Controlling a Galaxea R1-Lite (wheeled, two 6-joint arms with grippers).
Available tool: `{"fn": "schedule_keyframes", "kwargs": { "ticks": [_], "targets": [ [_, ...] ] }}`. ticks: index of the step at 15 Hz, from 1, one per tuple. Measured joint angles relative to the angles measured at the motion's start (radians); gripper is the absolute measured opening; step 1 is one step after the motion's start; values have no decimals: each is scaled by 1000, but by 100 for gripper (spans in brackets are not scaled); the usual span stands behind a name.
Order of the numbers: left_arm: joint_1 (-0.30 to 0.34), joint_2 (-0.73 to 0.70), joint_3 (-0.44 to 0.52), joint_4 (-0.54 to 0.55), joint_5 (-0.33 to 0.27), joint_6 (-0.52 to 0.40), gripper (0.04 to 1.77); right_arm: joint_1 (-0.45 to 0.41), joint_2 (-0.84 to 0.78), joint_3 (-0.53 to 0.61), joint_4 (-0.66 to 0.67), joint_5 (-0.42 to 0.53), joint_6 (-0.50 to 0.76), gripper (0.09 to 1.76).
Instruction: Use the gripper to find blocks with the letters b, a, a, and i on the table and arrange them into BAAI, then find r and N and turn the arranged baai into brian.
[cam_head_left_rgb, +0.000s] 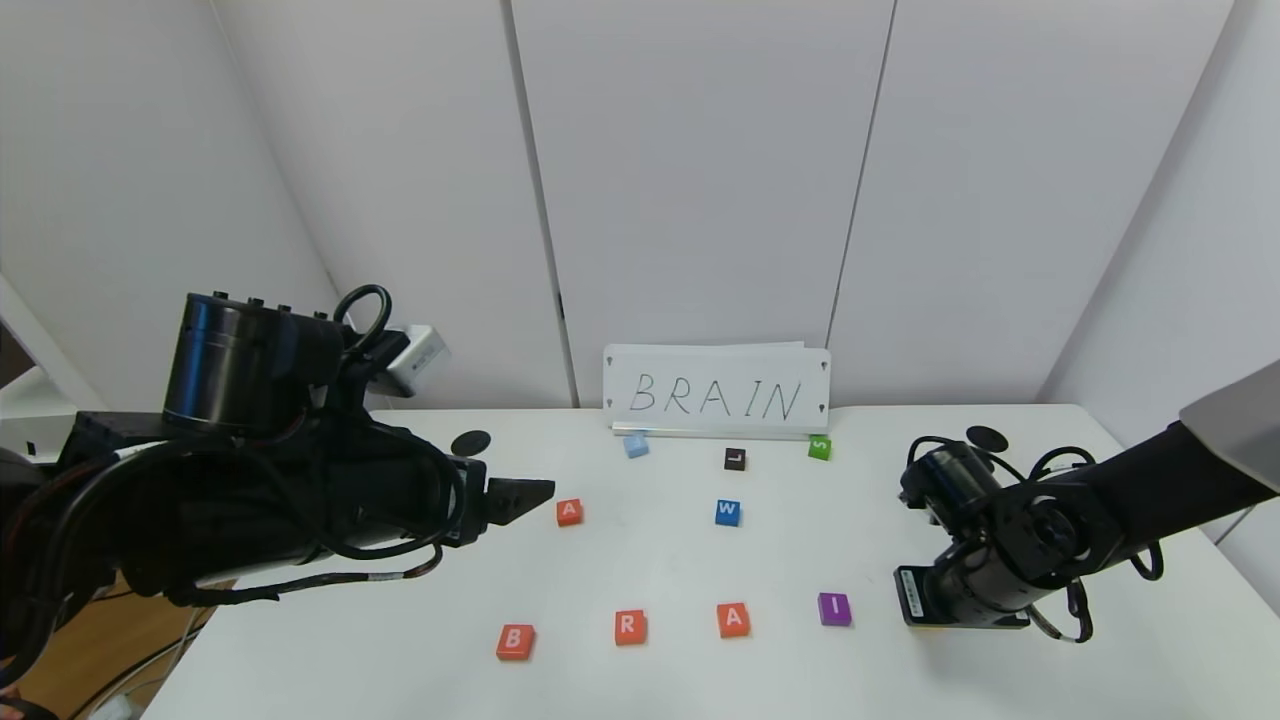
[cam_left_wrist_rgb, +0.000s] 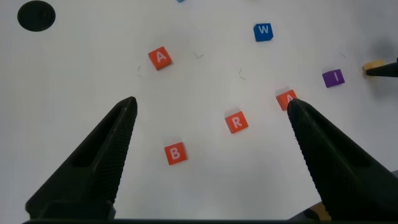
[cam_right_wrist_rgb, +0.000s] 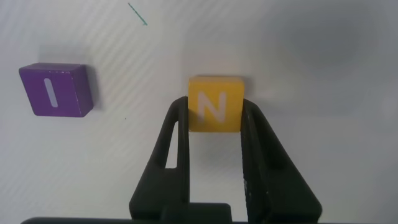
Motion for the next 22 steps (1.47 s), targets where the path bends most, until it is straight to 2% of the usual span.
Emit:
{"fn": "schedule_keyframes", "kwargs": {
  "ticks": [11, 13, 16, 19, 22],
  "targets": [
    [1, 0, 0, 0, 0, 0, 172, 1, 20, -13, 0, 0, -1, 54],
    [1, 0, 0, 0, 0, 0, 172, 1, 20, -13, 0, 1, -1, 80],
    [1, -1, 0, 0, 0, 0, 172, 1, 20, -13, -1, 1, -2, 109],
    [1, -1, 0, 0, 0, 0, 172, 1, 20, -13, -1, 1, -1, 129],
    [1, -1, 0, 0, 0, 0, 172, 0, 20, -13, 0, 0, -1, 142]
  ]
}}
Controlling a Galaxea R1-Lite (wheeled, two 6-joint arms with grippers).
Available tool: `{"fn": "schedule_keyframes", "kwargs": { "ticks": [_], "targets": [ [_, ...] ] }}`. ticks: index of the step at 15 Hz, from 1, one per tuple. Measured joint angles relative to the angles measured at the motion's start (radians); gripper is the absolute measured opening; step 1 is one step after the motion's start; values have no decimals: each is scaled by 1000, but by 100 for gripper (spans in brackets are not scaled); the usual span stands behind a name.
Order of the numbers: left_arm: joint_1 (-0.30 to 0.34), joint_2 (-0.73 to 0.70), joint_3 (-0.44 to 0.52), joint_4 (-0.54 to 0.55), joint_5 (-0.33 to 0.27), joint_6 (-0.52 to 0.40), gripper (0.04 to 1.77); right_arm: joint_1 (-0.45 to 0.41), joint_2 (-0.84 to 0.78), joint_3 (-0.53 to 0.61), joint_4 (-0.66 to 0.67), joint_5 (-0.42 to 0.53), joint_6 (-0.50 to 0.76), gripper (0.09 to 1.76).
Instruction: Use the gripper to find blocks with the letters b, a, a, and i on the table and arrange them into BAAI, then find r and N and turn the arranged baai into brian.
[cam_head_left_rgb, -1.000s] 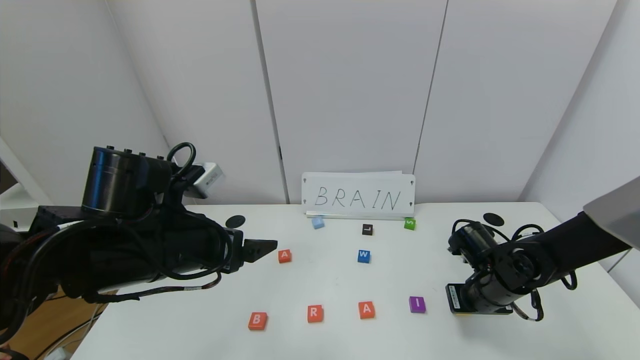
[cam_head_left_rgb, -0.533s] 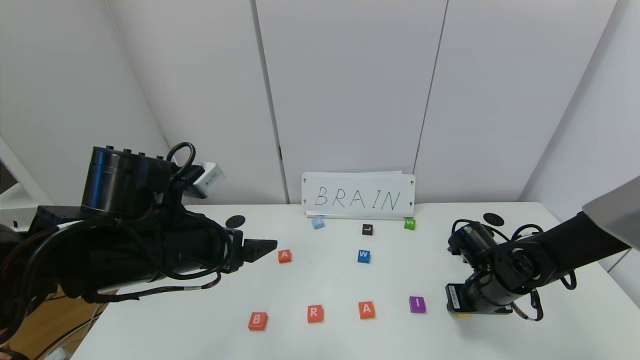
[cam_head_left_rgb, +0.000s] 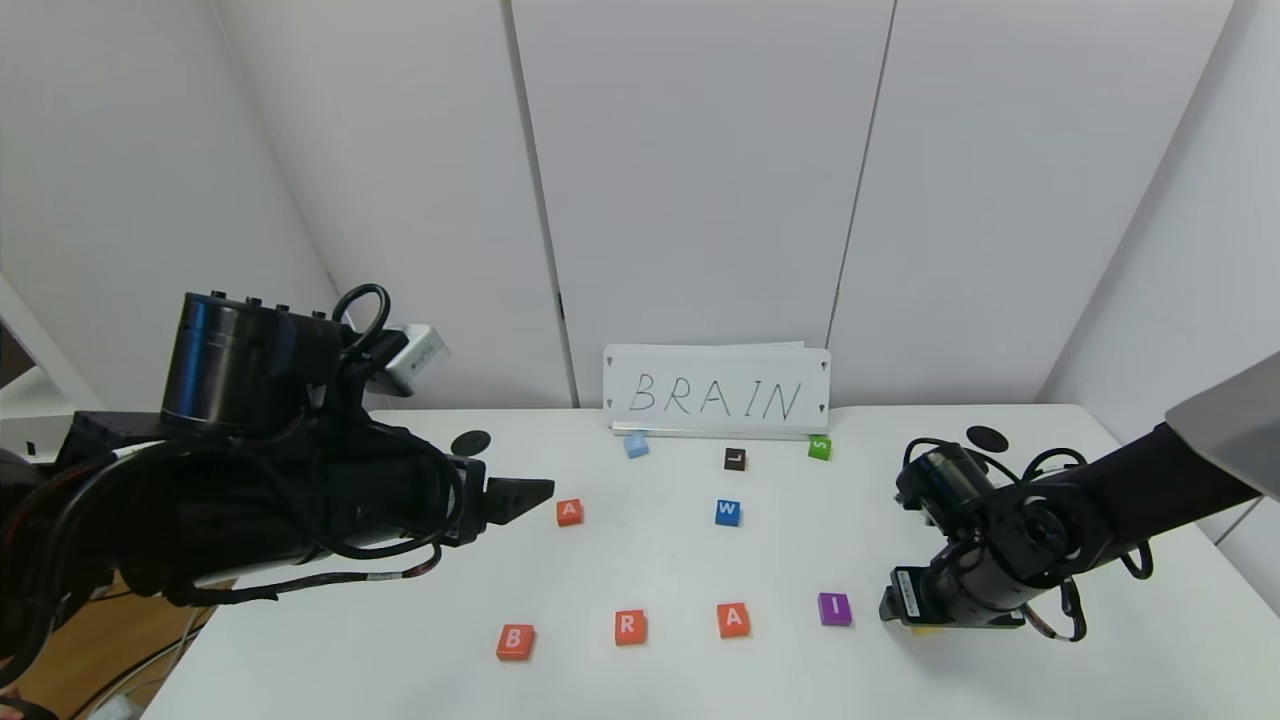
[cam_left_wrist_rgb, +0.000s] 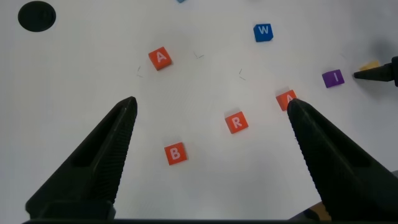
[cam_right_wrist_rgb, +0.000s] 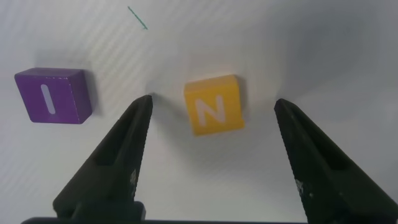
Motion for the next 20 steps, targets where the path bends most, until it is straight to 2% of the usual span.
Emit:
{"fn": "schedule_keyframes", "kwargs": {
  "ticks": [9, 20],
  "targets": [
    [0, -2, 0, 0, 0, 0, 172, -8, -79, -14, 14, 1, -12, 162],
    [-1, -71, -11, 18, 14, 13, 172, -12, -377, -52, 154, 1, -23, 169]
  ]
}}
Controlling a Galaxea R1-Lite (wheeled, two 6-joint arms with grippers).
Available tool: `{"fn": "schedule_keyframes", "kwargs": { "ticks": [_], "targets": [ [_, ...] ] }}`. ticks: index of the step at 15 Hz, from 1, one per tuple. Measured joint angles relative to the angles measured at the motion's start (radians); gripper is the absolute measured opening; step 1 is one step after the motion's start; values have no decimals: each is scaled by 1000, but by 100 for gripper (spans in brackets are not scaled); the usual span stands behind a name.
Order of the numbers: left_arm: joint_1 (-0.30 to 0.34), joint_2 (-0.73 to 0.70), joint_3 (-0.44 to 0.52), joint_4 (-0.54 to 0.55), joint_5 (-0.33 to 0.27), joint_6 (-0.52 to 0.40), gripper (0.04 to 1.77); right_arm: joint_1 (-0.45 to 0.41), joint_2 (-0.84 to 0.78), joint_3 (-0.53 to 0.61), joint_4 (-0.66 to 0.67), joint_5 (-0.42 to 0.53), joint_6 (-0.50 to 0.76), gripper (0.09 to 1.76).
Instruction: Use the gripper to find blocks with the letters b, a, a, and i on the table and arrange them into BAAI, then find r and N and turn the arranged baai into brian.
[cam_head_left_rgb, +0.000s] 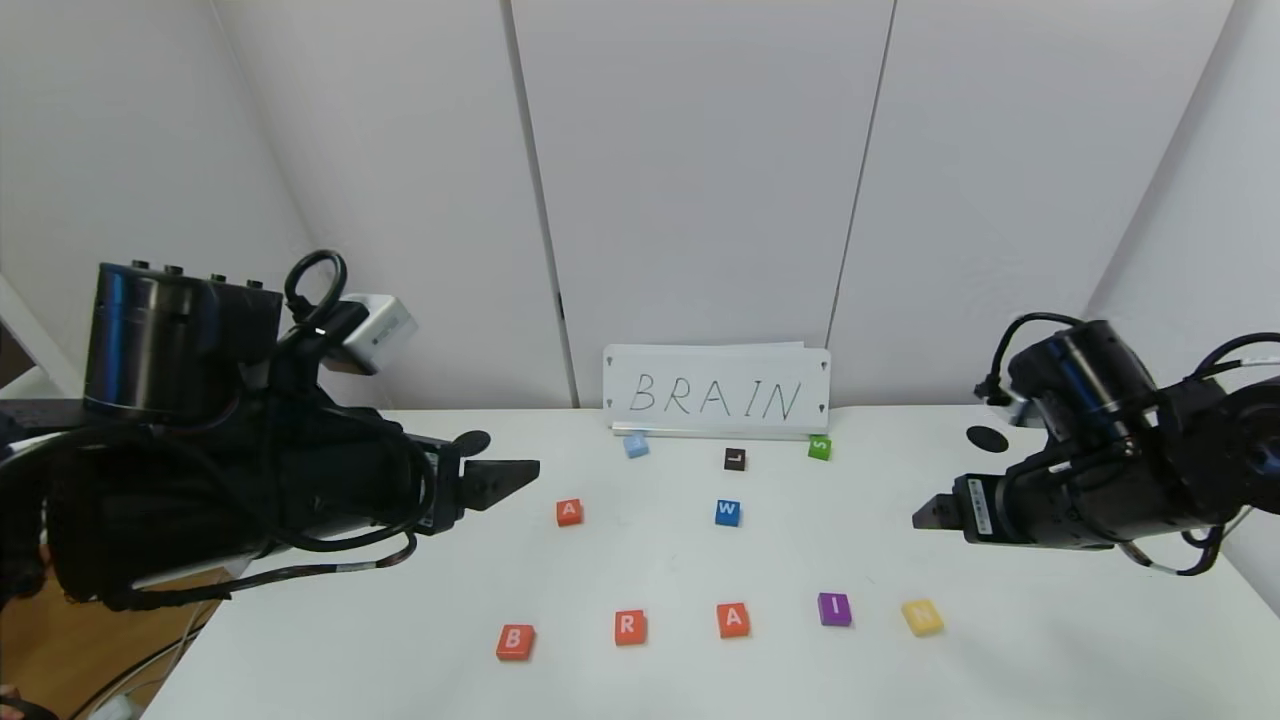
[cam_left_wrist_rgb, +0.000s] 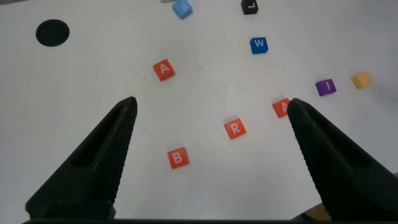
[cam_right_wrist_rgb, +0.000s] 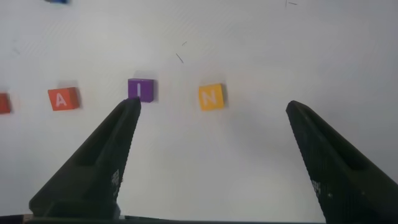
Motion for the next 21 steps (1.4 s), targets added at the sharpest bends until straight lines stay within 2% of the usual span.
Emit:
{"fn": "schedule_keyframes", "kwargs": {
  "ticks": [3, 8, 11, 13, 17, 21],
  "targets": [
    [1, -68, 14, 25, 57, 28, 172, -7, -121, -17, 64, -1, -1, 169],
    [3, -245, 24, 186, 114, 31, 172, -12, -344, -24, 181, -4, -1, 170],
    [-1, -371, 23, 276, 187, 43, 172, -29, -482, -22, 244, -12, -1, 170],
    [3, -458, 29, 339, 212, 50, 172, -56, -581, -12, 285, -20, -1, 170],
    [95, -654, 60, 450, 209, 91, 172, -157, -789, 55, 320, -26, -66, 170],
    [190, -875, 96, 592, 203, 116, 172, -195, -1030, 109, 414, -28, -97, 170]
  ]
}}
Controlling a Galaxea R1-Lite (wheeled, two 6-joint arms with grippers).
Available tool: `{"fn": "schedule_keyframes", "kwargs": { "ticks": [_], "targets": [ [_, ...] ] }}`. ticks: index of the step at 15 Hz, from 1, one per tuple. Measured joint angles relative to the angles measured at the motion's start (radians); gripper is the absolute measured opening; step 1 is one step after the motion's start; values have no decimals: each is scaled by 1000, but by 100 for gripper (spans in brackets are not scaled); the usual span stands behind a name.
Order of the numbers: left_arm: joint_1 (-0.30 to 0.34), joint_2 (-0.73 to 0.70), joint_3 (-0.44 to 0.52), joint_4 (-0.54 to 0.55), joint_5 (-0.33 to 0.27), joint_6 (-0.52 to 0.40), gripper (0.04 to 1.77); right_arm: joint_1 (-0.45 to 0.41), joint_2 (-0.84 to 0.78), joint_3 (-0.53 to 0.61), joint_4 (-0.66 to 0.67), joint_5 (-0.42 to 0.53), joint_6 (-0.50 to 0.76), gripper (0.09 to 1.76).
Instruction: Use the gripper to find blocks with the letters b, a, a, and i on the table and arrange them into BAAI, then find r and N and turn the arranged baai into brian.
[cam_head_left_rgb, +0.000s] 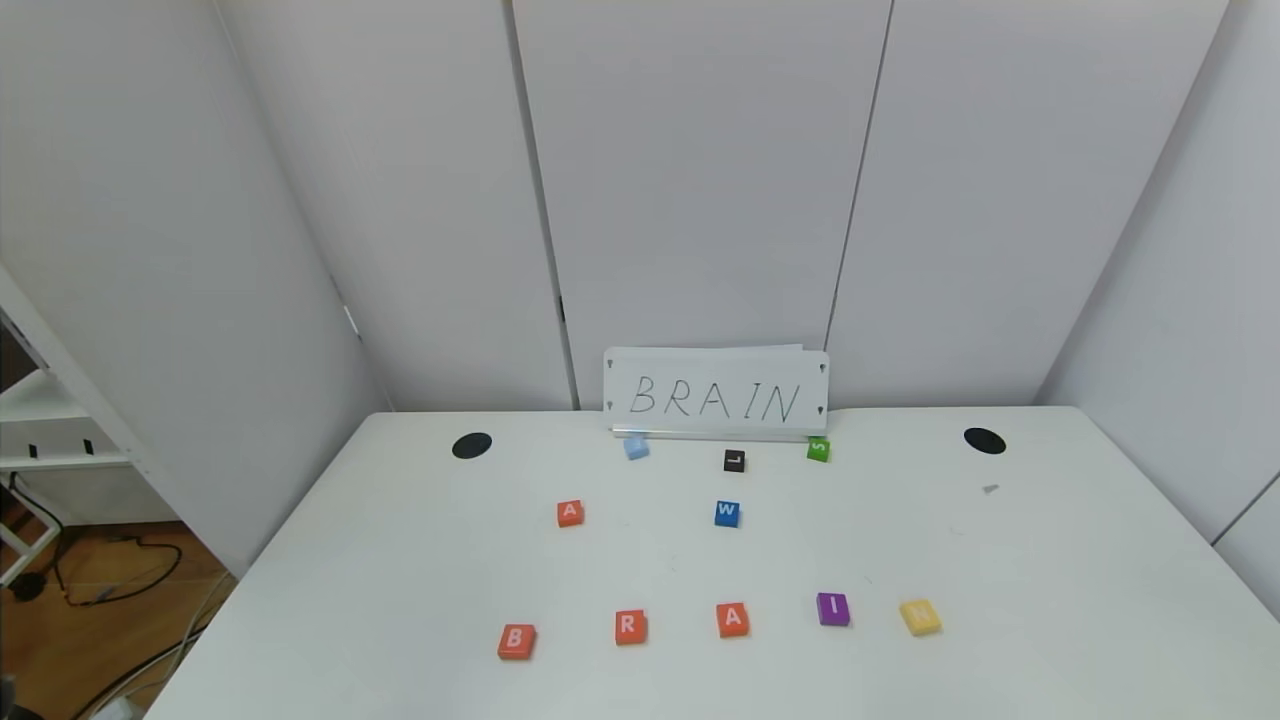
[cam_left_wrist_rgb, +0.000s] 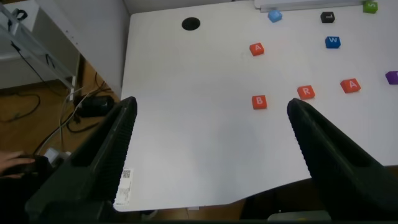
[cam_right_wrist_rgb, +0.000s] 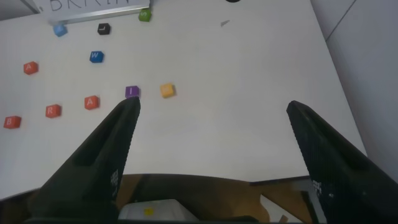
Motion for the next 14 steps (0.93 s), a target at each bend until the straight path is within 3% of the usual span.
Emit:
{"fn": "schedule_keyframes", "kwargs": {
  "ticks": [4, 7, 12, 14],
  "targets": [
    [104, -221, -3, 227, -4, 5, 172, -63, -234, 9, 109, 0, -64, 170],
    [184, -359, -16, 320, -97, 21, 172, -98, -390, 9, 194, 0, -120, 170],
    [208, -542, -23, 516, -119, 5, 172, -106, -615, 47, 280, 0, -170, 170],
    [208, -573, -32, 541, -112, -13, 172, -106, -684, 72, 347, -13, -185, 171]
  ]
}}
